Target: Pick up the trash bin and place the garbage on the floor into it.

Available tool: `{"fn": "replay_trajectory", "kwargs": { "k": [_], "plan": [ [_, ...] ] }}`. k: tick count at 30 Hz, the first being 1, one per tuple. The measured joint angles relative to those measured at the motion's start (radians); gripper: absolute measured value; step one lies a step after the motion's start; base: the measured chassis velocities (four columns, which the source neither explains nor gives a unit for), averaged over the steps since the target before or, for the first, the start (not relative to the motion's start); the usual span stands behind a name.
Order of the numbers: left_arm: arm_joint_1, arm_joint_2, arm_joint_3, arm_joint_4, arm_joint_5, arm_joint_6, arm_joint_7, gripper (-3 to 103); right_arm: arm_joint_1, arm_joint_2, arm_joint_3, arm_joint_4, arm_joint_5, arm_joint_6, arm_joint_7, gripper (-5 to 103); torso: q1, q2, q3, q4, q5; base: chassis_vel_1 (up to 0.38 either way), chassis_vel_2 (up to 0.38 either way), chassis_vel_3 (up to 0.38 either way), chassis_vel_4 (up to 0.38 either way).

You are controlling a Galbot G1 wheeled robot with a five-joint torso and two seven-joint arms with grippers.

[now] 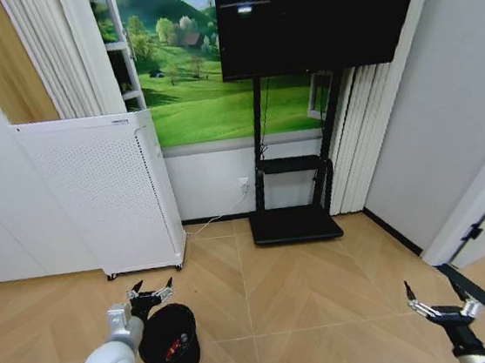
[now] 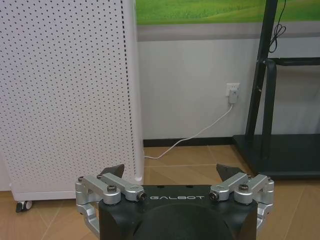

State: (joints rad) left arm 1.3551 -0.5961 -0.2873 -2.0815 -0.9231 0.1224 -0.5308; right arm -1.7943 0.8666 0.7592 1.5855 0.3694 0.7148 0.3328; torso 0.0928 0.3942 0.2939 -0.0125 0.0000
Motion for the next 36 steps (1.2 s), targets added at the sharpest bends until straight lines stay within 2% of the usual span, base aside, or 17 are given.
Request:
{"fn": "replay_trajectory", "kwargs": {
  "k": [33, 36],
  "plan": [
    [0.0, -0.012, 0.014, 0.009, 0.007, -0.003, 0.016, 100, -0.015, 0.017, 0.025, 0.001, -0.031, 0.019, 0.0, 100, 0.051, 0.134, 0.084, 0.0, 0.0, 0.0, 0.0, 0.0, 0.0],
    [-0.001, -0.012, 0.015, 0.011, 0.009, -0.004, 0.022, 100, -0.024, 0.01, 0.025, 0.008, -0.029, 0.023, -0.025, 100, 0.057, 0.151, 0.094, -0.0001, 0.0001, 0.0, 0.0, 0.0, 0.0]
  ]
}}
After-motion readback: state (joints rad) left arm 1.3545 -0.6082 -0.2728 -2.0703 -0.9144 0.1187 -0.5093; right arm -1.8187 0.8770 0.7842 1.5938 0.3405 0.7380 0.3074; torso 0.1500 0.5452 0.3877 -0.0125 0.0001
